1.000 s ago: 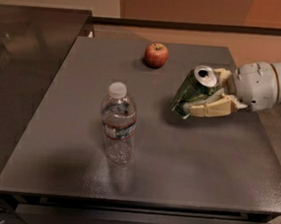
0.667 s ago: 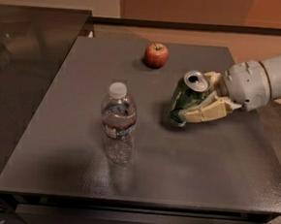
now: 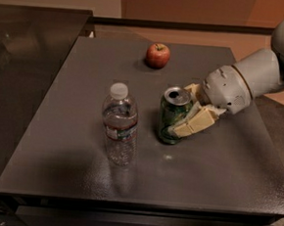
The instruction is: Move green can near water bottle
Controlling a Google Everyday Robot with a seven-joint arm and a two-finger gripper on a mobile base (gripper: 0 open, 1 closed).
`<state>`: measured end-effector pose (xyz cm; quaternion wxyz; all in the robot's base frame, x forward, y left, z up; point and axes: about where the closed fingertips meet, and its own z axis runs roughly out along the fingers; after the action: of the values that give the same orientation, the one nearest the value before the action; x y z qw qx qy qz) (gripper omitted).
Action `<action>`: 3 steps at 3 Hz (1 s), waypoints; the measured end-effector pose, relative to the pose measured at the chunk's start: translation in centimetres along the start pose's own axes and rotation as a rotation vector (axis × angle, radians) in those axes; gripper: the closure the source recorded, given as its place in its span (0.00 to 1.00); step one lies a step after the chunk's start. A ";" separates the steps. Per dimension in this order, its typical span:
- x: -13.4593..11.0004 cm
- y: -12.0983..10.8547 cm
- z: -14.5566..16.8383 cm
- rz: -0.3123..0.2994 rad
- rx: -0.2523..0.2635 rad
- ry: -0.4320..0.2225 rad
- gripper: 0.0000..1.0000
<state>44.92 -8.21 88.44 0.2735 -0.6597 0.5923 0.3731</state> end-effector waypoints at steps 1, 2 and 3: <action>-0.8 0.7 1.5 -0.034 -0.030 0.029 0.82; -1.9 1.2 2.7 -0.087 -0.038 0.020 0.59; -2.5 1.3 3.7 -0.116 -0.046 -0.001 0.35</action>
Offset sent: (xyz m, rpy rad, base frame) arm -0.0265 0.0452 0.0039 0.0193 -0.0936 0.1285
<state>42.97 -3.98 88.42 0.2798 -0.6989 0.5441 0.3703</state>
